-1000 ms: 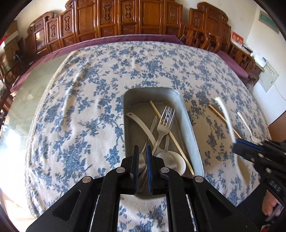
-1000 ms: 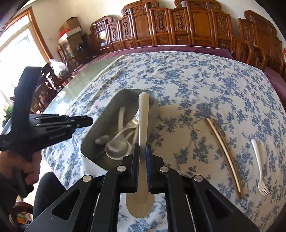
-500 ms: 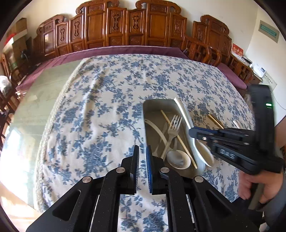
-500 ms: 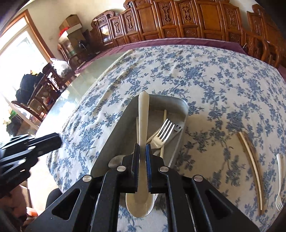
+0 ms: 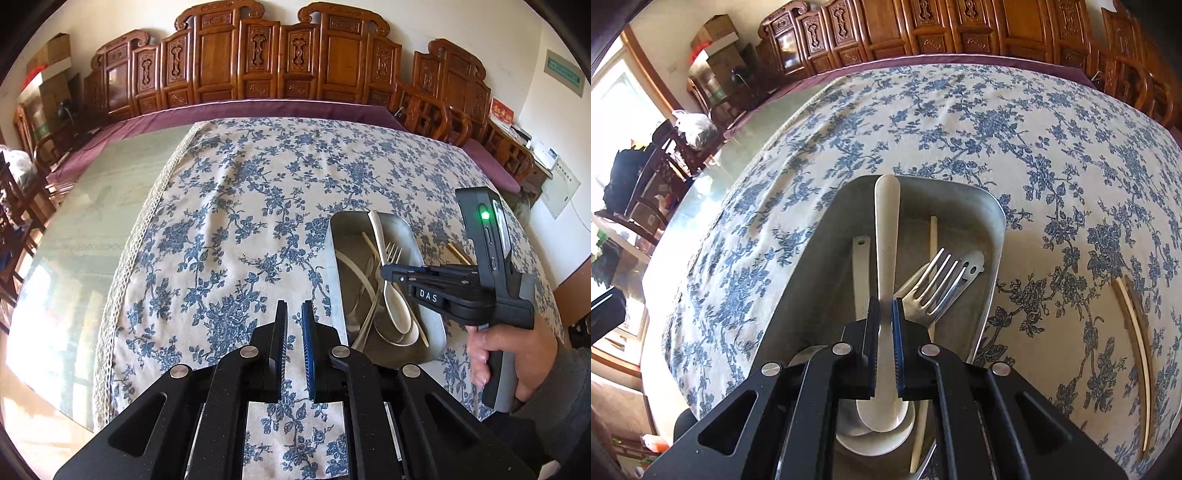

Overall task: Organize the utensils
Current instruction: 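Lower the white plastic spoon into the grey tray and open the right gripper, then move the right gripper to the wooden chopsticks and grasp one chopstick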

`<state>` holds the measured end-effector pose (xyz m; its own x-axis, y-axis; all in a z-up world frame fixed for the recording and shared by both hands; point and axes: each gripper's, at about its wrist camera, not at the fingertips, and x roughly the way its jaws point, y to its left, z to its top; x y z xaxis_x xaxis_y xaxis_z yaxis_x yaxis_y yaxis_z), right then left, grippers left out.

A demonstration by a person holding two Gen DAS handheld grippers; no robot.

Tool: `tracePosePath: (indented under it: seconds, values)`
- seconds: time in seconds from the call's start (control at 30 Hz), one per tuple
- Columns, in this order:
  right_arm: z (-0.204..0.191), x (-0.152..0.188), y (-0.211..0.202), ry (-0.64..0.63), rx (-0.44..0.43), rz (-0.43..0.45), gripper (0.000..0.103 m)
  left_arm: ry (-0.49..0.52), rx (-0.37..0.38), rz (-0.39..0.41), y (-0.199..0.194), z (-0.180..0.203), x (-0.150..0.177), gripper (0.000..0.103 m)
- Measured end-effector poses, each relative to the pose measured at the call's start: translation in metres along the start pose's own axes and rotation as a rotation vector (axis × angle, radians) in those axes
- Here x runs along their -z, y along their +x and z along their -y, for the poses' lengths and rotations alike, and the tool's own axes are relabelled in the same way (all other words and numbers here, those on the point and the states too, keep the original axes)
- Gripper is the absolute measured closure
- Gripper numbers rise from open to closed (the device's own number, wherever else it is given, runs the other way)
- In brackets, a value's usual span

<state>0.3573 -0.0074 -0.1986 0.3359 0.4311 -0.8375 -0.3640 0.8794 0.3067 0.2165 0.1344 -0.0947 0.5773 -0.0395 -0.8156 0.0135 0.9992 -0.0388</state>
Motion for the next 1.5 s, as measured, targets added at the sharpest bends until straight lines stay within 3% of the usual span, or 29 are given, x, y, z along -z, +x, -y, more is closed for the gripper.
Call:
tracePosePath:
  seconds: [0.27, 0.5, 0.7, 0.73, 0.93, 1.03, 1.27, 1.5]
  values:
    - [0.005, 0.003, -0.011, -0.018, -0.014, 0.017, 0.093, 0.009, 0.006, -0.001, 0.000, 0.008, 0.002, 0.096]
    - [0.016, 0.021, -0.058, -0.065, -0.008, 0.091, 0.093, 0.024, 0.013, 0.009, -0.005, 0.024, 0.002, 0.095]
    - [0.039, 0.049, -0.099, -0.115, 0.050, 0.137, 0.093, 0.038, 0.008, 0.020, -0.008, 0.039, 0.001, 0.054]
    - [0.044, 0.052, -0.103, -0.115, 0.057, 0.141, 0.093, 0.039, 0.005, 0.022, -0.009, 0.042, 0.001, 0.042]
    - [0.081, 0.079, -0.136, -0.100, 0.108, 0.172, 0.091, 0.066, 0.014, 0.050, -0.014, 0.061, 0.000, 0.020]
    - [0.101, 0.090, -0.150, -0.076, 0.130, 0.186, 0.081, 0.078, 0.016, 0.050, -0.014, 0.070, 0.000, 0.018]
    - [0.151, 0.107, -0.167, -0.028, 0.176, 0.185, 0.081, 0.084, 0.038, 0.056, -0.013, 0.091, 0.003, 0.017]
    - [0.189, 0.111, -0.149, -0.026, 0.214, 0.133, 0.081, 0.081, 0.056, 0.049, -0.005, 0.109, 0.007, 0.017]
